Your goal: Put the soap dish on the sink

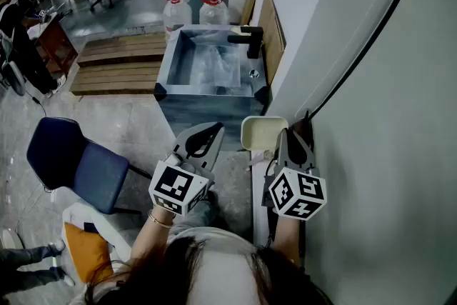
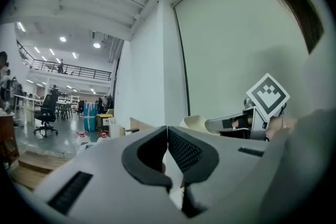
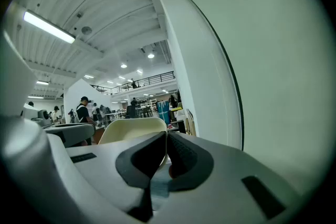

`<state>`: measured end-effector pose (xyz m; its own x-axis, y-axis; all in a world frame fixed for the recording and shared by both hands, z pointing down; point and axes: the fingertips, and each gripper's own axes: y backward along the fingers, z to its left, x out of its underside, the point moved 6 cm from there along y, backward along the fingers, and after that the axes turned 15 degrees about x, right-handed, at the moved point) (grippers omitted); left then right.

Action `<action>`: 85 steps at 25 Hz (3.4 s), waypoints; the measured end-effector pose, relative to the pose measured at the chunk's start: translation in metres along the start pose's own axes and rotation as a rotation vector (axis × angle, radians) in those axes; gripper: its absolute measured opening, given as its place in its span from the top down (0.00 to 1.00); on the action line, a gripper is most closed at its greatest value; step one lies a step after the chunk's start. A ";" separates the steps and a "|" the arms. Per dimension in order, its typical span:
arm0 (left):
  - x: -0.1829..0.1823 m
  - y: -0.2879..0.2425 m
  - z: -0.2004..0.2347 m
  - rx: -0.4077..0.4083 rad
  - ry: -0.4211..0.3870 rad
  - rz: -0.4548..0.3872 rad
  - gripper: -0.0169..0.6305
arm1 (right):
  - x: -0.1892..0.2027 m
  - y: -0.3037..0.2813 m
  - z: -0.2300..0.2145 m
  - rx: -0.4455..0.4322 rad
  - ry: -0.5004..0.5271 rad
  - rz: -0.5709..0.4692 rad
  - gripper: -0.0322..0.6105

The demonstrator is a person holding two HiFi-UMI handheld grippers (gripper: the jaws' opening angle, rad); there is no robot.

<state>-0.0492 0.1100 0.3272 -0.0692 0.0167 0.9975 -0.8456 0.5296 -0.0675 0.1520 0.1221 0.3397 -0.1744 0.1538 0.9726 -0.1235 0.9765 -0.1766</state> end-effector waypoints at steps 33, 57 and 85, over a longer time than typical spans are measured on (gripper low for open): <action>0.013 -0.025 0.136 0.100 0.030 -0.032 0.96 | 0.003 -0.117 0.071 0.106 0.034 0.037 0.90; 0.029 -0.077 0.194 0.109 0.060 -0.018 0.96 | 0.021 -0.203 0.069 0.114 0.099 0.118 0.90; 0.052 -0.182 0.252 0.049 0.115 0.054 0.96 | 0.097 -0.350 0.038 -0.013 0.247 0.325 0.90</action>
<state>-0.0320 -0.1989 0.3860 -0.0566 0.1431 0.9881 -0.8672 0.4834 -0.1197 0.1413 -0.2106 0.4903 0.0379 0.4851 0.8736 -0.0884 0.8725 -0.4806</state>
